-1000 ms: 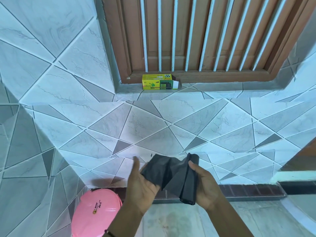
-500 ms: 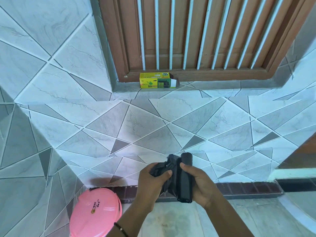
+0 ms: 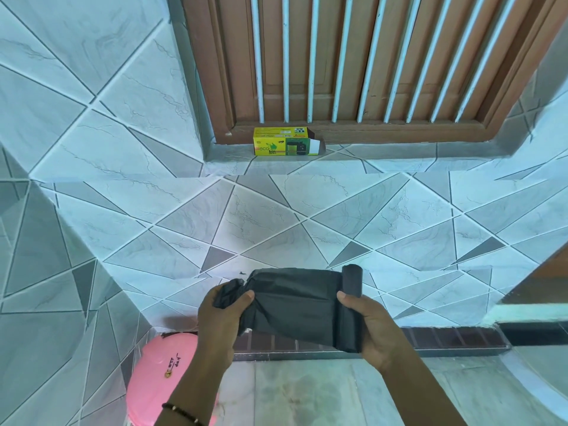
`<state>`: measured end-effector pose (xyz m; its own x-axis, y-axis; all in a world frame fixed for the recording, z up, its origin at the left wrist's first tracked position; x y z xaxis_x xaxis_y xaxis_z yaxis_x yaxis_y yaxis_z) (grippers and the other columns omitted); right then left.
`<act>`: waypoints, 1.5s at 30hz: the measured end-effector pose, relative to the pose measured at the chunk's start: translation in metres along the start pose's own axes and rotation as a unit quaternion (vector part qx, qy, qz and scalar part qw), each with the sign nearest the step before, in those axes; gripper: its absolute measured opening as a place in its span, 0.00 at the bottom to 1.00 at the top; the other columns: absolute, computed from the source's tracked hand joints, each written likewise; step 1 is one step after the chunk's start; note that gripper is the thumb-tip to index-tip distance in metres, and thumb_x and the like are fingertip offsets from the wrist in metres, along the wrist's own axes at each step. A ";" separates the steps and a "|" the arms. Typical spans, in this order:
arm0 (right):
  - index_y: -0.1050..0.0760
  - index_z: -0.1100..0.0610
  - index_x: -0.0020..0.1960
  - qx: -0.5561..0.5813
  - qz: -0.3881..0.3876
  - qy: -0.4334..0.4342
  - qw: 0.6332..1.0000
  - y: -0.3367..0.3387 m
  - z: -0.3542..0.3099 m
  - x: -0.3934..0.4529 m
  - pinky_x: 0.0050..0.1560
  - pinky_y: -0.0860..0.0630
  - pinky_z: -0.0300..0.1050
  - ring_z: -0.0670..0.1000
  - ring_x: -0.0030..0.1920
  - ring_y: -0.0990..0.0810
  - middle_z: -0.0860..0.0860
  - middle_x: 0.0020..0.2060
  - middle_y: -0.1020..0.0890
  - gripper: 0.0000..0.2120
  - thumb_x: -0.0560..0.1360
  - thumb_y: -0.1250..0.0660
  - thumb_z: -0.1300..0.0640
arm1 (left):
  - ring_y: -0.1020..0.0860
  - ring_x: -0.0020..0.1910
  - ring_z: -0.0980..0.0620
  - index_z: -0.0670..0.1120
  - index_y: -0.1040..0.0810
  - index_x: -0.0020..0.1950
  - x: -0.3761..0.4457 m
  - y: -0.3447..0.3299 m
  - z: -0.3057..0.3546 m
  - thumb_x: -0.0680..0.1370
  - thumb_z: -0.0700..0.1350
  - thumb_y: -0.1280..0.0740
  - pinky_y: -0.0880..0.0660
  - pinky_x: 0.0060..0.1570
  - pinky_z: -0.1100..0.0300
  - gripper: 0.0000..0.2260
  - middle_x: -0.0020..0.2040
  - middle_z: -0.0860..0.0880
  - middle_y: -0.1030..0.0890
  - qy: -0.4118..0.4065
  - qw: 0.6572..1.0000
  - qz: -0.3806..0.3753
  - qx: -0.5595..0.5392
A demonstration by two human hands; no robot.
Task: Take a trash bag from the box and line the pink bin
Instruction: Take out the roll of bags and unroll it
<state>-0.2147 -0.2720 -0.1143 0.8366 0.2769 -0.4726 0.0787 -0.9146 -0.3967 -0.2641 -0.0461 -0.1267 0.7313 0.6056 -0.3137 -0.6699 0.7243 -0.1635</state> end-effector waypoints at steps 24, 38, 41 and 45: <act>0.23 0.63 0.48 -0.030 -0.070 0.023 0.997 -0.020 0.000 -0.007 0.35 0.22 0.47 0.55 0.35 0.19 0.58 0.36 0.18 0.14 0.65 0.27 0.57 | 0.23 0.56 0.57 0.50 0.19 0.50 -0.016 -0.041 -0.018 0.76 0.44 0.37 0.52 0.74 0.48 0.08 0.54 0.56 0.17 -0.276 0.802 -0.219 0.482; 0.22 0.63 0.51 -0.027 -0.055 -0.012 0.998 0.001 0.003 0.001 0.44 0.22 0.50 0.57 0.44 0.21 0.59 0.44 0.19 0.20 0.62 0.28 0.55 | 0.20 0.56 0.54 0.54 0.17 0.49 0.014 -0.003 0.001 0.72 0.45 0.41 0.50 0.71 0.50 0.15 0.51 0.54 0.16 -0.364 0.746 -0.128 0.543; 0.23 0.64 0.55 -0.014 -0.055 -0.014 0.998 0.006 0.003 0.003 0.45 0.21 0.50 0.58 0.48 0.21 0.61 0.49 0.19 0.24 0.62 0.27 0.55 | 0.21 0.59 0.52 0.55 0.16 0.48 0.026 0.010 -0.001 0.71 0.45 0.39 0.47 0.69 0.52 0.13 0.51 0.50 0.15 -0.378 0.728 -0.103 0.563; 0.22 0.63 0.53 -0.028 -0.043 -0.021 0.998 0.008 0.003 0.004 0.41 0.22 0.49 0.58 0.47 0.23 0.61 0.48 0.23 0.24 0.60 0.26 0.53 | 0.21 0.60 0.53 0.55 0.17 0.49 0.040 0.024 0.000 0.74 0.53 0.44 0.45 0.68 0.53 0.16 0.51 0.50 0.15 -0.384 0.724 -0.091 0.566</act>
<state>-0.2121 -0.2774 -0.1215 0.8022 0.3665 -0.4714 0.1806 -0.9014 -0.3936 -0.2509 -0.0039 -0.1433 0.9408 0.1569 0.3004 -0.3376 0.3581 0.8705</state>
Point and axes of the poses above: each hand's wrist, its own x-axis towards the middle knuckle, its own y-axis out of the back of the hand, z = x × y, the point moved 2 cm from there along x, towards the middle knuckle
